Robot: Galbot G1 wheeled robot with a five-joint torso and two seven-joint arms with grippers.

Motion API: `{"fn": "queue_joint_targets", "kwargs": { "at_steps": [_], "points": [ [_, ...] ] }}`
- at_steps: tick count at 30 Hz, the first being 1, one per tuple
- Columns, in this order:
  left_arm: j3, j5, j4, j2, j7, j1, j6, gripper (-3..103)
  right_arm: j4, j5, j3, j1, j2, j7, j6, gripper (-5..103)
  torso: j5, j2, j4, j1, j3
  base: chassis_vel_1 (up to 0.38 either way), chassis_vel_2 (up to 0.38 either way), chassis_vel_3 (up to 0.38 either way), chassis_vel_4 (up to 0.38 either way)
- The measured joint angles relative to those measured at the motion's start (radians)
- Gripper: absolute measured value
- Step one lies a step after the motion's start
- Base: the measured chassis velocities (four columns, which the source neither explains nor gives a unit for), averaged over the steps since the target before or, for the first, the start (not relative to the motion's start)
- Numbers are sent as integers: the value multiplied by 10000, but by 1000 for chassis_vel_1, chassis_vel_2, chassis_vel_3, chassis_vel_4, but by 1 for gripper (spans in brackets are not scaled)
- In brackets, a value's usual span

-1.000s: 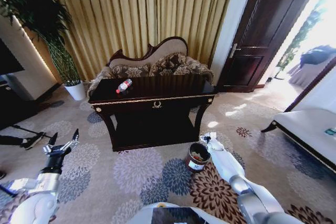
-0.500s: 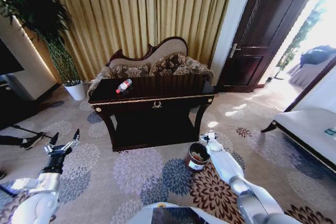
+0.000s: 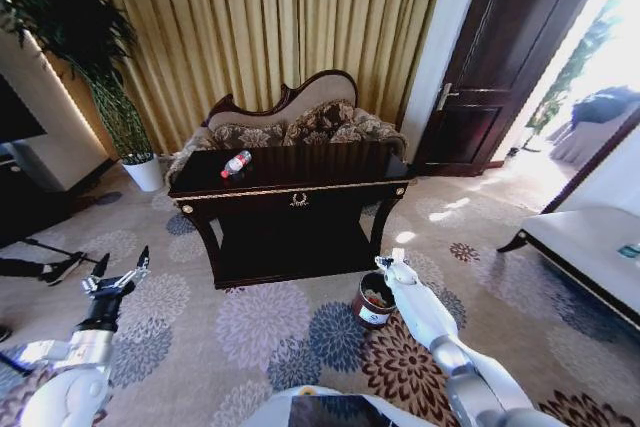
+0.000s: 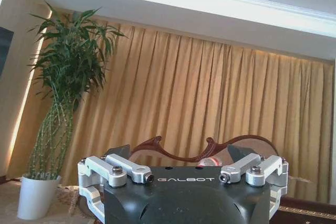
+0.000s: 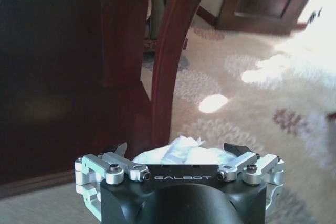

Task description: Move to the front of the table and place the trash on the table into the trash bin.

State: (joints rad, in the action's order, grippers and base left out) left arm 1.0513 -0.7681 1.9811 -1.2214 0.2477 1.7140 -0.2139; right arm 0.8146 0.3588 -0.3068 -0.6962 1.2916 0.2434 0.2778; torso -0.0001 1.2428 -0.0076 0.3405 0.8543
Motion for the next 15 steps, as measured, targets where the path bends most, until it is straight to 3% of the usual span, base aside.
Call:
{"fn": "queue_joint_targets", "kwargs": {
  "at_steps": [1,3,7,15],
  "points": [
    [-11,20,-18,-2,7,-16,0,100,171,790,4,6,18,81,209,100,3,0,7,0,0,0,0,0,0],
    [-17,24,-25,-3,7,-28,0,100,189,820,11,10,29,102,290,100,3,0,14,0,0,0,0,0,0],
    [-23,33,-39,1,8,-70,6,100,88,532,14,38,38,-24,210,100,1,0,0,0,0,0,0,0,0],
    [-59,82,-76,-14,9,-114,28,100,152,496,13,20,69,-152,70,100,2,0,3,-1,0,0,0,0,0]
  ]
}}
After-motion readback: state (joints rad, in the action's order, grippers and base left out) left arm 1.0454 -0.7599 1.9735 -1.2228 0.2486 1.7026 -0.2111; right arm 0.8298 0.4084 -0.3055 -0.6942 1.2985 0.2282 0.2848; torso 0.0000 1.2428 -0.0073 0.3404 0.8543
